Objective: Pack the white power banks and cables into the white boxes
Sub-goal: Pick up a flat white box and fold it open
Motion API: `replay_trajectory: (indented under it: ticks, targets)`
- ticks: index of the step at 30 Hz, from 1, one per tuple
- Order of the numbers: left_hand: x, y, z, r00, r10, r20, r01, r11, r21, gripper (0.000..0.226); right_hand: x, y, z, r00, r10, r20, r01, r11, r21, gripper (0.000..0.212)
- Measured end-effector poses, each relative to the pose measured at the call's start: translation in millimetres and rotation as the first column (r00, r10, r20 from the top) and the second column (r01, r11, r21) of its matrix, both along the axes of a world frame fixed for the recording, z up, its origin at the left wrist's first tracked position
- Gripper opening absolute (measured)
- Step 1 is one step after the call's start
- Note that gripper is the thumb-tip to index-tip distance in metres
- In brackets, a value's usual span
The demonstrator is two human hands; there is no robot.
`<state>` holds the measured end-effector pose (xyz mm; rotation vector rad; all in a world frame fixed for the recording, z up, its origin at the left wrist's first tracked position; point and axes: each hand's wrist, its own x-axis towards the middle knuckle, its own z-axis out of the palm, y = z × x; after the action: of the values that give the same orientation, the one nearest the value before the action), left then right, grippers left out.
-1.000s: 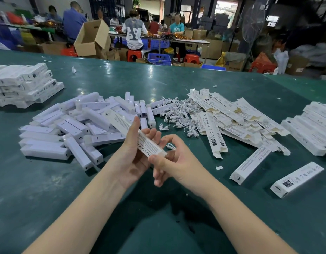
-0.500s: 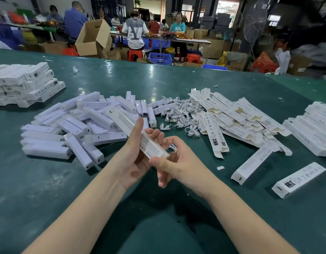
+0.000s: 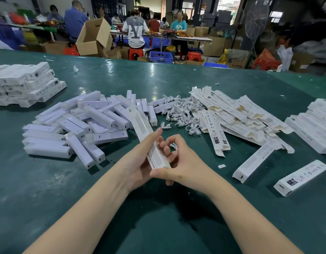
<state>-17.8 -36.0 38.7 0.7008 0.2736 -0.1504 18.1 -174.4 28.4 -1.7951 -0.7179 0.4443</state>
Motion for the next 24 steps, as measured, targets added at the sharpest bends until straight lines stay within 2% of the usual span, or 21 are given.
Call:
replay_trajectory:
  ticks: [3,5,8,9,11,12,13,14,15,16,17,18,19,21,24]
  targets:
    - [-0.7,-2.9,-0.8,0.999,-0.04,-0.01,0.041,0.991,0.125,0.021,-0.6,2.1,-3.6,0.964,-0.09,0.25,0.146,0.966,-0.212,0.082]
    - [-0.7,-5.1,-3.2,0.999,-0.049,-0.003,0.048,0.969,0.244,0.024,-0.4,5.3,-5.0,0.922,-0.079,0.38,0.201,0.935,-0.293,0.086]
    - [-0.1,-5.4,-4.2,0.999,-0.011,0.036,-0.001,0.946,0.323,0.024,6.6,3.1,-7.3,0.963,-0.003,0.271,0.063,0.975,-0.214,0.083]
    - [-0.5,-4.3,-2.7,0.998,0.004,0.055,-0.024,0.935,0.354,0.022,9.9,0.1,-7.1,0.961,0.012,0.277,0.052,0.974,-0.222,0.084]
    - [-1.0,0.2,-0.9,0.995,0.061,0.078,-0.091,0.886,0.454,0.022,16.3,-6.7,-6.5,0.917,-0.007,0.4,0.137,0.945,-0.298,0.082]
    - [-1.4,3.5,-0.9,0.989,0.109,0.098,-0.145,0.826,0.545,0.024,19.3,-10.1,-6.1,0.877,-0.04,0.478,0.212,0.927,-0.31,0.076]
    - [-2.2,7.7,-1.3,0.975,0.173,0.14,-0.221,0.702,0.677,0.025,22.1,-13.7,-5.9,0.843,-0.08,0.532,0.277,0.912,-0.302,0.068]
    - [-2.4,13.8,-2.7,0.949,0.237,0.209,-0.302,0.483,0.822,0.025,24.0,-16.3,-5.5,0.82,-0.117,0.56,0.321,0.905,-0.28,0.06]
    - [-2.5,21.2,-4.5,0.912,0.275,0.304,-0.361,0.186,0.914,0.023,25.1,-18.3,-5.6,0.81,-0.146,0.567,0.346,0.901,-0.262,0.055]
    - [-2.3,29.6,-6.6,0.879,0.269,0.393,-0.372,-0.127,0.92,0.024,26.0,-19.4,-5.7,0.809,-0.161,0.566,0.359,0.897,-0.258,0.052]
    - [-1.6,39.1,-7.7,0.869,0.239,0.433,-0.329,-0.376,0.866,0.021,25.9,-19.4,-6.4,0.811,-0.159,0.563,0.364,0.891,-0.272,0.05]
    - [-0.6,49.3,-9.1,0.881,0.232,0.413,-0.238,-0.538,0.809,0.014,25.4,-18.8,-7.4,0.813,-0.147,0.563,0.364,0.884,-0.295,0.05]
    - [1.3,58.7,-11.2,0.903,0.26,0.341,-0.111,-0.626,0.772,0.007,25.0,-18.1,-8.9,0.817,-0.13,0.562,0.358,0.878,-0.318,0.051]
    - [1.8,71.0,-13.3,0.922,0.348,0.17,0.116,-0.666,0.737,0.015,23.9,-17.2,-11.7,0.83,-0.101,0.548,0.334,0.878,-0.343,0.051]
    - [0.1,74.8,-9.4,0.913,0.377,0.16,0.147,-0.666,0.731,0.011,25.2,-16.6,-13.3,0.838,-0.098,0.537,0.318,0.887,-0.334,0.049]
